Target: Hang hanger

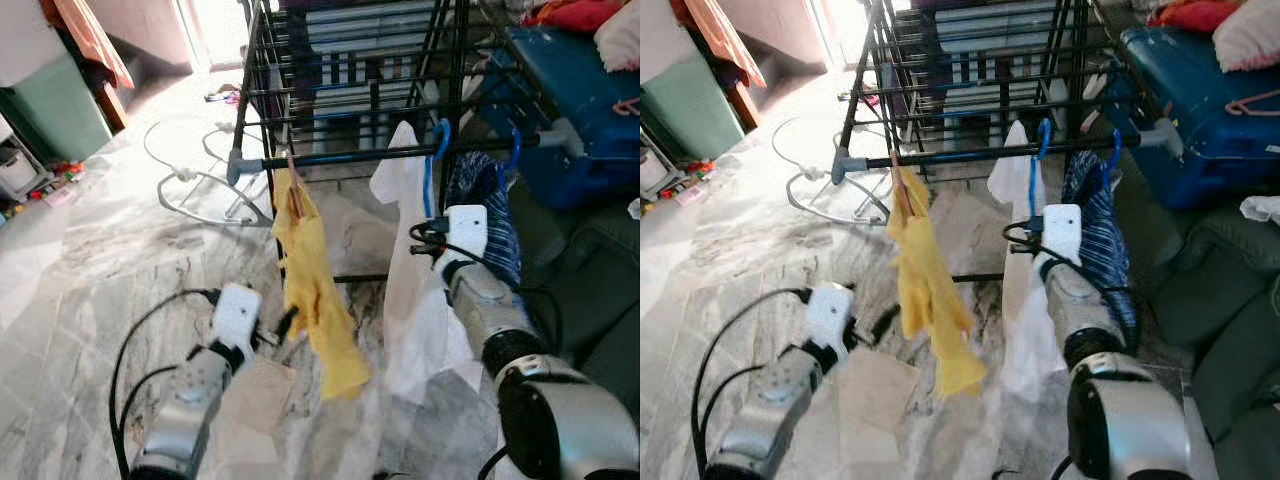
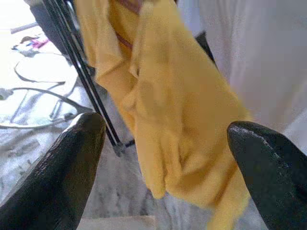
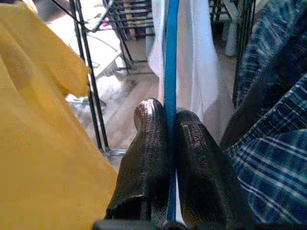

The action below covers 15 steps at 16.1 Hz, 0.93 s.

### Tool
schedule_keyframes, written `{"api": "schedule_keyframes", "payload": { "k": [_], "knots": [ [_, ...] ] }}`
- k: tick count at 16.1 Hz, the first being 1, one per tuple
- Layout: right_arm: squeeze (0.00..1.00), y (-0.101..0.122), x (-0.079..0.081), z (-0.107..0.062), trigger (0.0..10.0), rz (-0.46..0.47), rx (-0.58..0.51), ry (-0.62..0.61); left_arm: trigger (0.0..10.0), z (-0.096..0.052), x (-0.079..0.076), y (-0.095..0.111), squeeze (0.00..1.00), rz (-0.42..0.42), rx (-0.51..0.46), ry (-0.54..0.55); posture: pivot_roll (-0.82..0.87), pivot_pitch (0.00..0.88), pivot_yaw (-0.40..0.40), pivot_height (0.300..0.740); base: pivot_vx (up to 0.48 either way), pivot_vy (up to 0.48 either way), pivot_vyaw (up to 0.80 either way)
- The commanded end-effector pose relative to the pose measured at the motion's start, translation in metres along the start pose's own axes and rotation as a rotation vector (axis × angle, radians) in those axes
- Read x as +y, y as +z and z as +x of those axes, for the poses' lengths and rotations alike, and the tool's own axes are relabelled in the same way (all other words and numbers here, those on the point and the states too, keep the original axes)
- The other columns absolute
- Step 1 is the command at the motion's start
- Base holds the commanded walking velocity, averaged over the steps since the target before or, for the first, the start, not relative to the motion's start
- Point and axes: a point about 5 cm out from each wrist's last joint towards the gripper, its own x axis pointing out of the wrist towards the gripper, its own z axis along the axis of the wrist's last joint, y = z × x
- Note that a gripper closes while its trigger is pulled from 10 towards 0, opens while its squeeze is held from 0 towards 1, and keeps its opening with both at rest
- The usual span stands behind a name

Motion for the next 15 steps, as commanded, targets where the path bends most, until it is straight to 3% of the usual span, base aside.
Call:
{"api": "schedule_keyframes", "payload": {
  "k": [1, 2, 4, 5, 6, 7, 8, 9, 13, 15],
  "knots": [
    [0.00, 0.047, 0.011, 0.006, 0.6, -0.021, -0.229, 0.039, 10.0, -0.001, 0.007, -0.001, 0.00, 0.010, 0.001, 0.037, -0.13, 0.017, 0.041, 0.740, 0.000, 0.000, 0.00],
    [0.00, 0.050, 0.016, 0.004, 1.3, -0.002, -0.268, 0.051, 10.0, 0.000, 0.007, 0.000, 0.00, 0.009, -0.006, 0.041, -0.13, 0.016, 0.040, 0.740, 0.000, 0.000, 0.00],
    [0.00, 0.052, 0.031, -0.005, 3.8, 0.029, -0.341, 0.120, 10.0, 0.000, 0.001, 0.000, 0.00, 0.005, -0.005, 0.019, -0.14, 0.014, 0.038, 0.740, 0.000, 0.000, 0.00],
    [0.00, 0.052, 0.033, -0.007, 3.8, 0.033, -0.349, 0.133, 10.0, 0.000, 0.000, -0.001, 0.00, 0.002, -0.004, 0.012, -0.14, 0.014, 0.038, 0.740, 0.000, 0.000, 0.00],
    [0.00, 0.051, 0.040, -0.012, 5.5, 0.062, -0.357, 0.173, 10.0, 0.001, -0.005, -0.002, 0.00, -0.020, -0.006, -0.025, -0.15, 0.012, 0.038, 0.740, 0.000, 0.000, 0.00],
    [0.00, 0.045, 0.045, -0.019, 8.8, 0.042, -0.353, 0.204, 10.0, 0.002, -0.008, -0.003, 0.00, -0.038, -0.008, -0.048, -0.16, 0.011, 0.033, 0.740, 0.000, 0.000, 0.00],
    [0.00, 0.037, 0.043, -0.022, 9.1, 0.037, -0.328, 0.187, 10.0, 0.002, -0.009, -0.003, 0.00, -0.036, -0.007, -0.047, -0.16, 0.010, 0.031, 0.740, 0.000, 0.000, 0.00],
    [0.00, 0.033, 0.042, -0.024, 9.9, 0.039, -0.318, 0.178, 10.0, 0.002, -0.009, -0.003, 0.00, -0.034, -0.007, -0.047, -0.16, 0.009, 0.030, 0.740, 0.000, 0.000, 0.00],
    [0.00, 0.012, 0.039, -0.039, 10.0, -0.037, -0.299, 0.148, 10.0, 0.002, -0.008, -0.003, 0.00, -0.030, -0.015, -0.023, -0.16, 0.003, 0.026, 0.740, 0.000, 0.000, 0.00],
    [0.00, -0.017, 0.040, -0.056, 10.0, -0.070, -0.230, 0.128, 10.0, 0.002, -0.009, -0.006, 0.00, -0.013, -0.004, -0.022, -0.16, 0.000, 0.025, 0.740, 0.000, 0.000, 0.00]
  ]
}}
